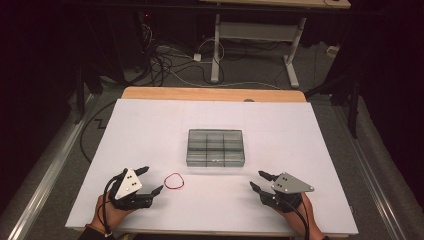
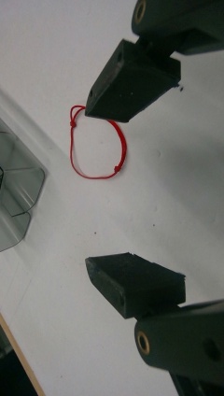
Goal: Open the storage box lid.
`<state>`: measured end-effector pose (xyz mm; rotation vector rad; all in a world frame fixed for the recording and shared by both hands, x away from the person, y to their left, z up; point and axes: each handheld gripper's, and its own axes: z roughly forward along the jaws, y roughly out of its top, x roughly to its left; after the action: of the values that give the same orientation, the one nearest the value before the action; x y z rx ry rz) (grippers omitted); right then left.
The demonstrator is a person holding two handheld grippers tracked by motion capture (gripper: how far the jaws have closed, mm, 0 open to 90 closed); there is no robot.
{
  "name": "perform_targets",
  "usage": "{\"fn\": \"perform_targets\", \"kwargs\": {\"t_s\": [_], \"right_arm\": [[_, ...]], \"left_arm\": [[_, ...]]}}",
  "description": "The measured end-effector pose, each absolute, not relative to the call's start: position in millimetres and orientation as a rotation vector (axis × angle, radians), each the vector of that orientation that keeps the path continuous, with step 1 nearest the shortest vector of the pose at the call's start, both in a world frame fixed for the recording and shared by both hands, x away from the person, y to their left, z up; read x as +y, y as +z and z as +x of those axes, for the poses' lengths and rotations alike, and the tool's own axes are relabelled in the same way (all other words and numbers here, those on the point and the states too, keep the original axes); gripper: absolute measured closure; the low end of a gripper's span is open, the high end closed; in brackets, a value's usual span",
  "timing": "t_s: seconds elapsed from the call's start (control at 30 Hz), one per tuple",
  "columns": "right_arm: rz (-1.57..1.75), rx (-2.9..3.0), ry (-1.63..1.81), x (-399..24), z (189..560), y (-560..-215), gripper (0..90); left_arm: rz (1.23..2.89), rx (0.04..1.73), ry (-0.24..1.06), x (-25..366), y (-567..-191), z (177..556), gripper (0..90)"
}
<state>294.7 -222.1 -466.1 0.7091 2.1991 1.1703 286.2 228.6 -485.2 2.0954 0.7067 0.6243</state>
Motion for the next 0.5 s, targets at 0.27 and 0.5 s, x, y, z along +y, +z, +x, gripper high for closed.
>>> {"fn": "perform_targets", "kwargs": {"t_s": [0.27, 0.5], "right_arm": [[0.692, 2.250, 1.153, -220.3, 296.1, -468.0, 78.9], [0.660, 2.285, 1.145, -212.5, 299.6, -466.8, 90.0]], "left_arm": [[2.131, 0.682, 0.653, 223.9, -480.3, 287.4, 63.5], [2.170, 0.692, 0.590, 214.1, -474.9, 299.2, 83.5]]}}
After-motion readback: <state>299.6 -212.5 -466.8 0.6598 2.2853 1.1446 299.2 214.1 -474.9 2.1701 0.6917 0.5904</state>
